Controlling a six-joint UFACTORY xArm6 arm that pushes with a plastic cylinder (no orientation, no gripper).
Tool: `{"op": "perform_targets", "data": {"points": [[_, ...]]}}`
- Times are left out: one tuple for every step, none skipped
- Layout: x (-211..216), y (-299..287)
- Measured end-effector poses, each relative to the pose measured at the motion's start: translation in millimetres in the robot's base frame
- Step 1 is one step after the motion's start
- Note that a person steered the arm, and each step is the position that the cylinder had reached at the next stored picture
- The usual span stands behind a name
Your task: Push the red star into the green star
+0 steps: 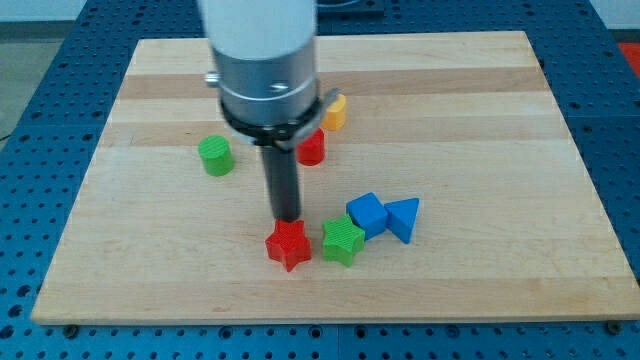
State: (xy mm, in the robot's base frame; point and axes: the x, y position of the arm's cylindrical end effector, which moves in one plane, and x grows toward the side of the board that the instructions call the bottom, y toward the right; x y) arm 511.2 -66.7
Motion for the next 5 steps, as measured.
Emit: {"op": "perform_targets", "data": {"points": [[41.9, 4.1], [44.9, -32.3], [77.1, -56.3], [78.8, 7.6], [51.1, 88.2]]}}
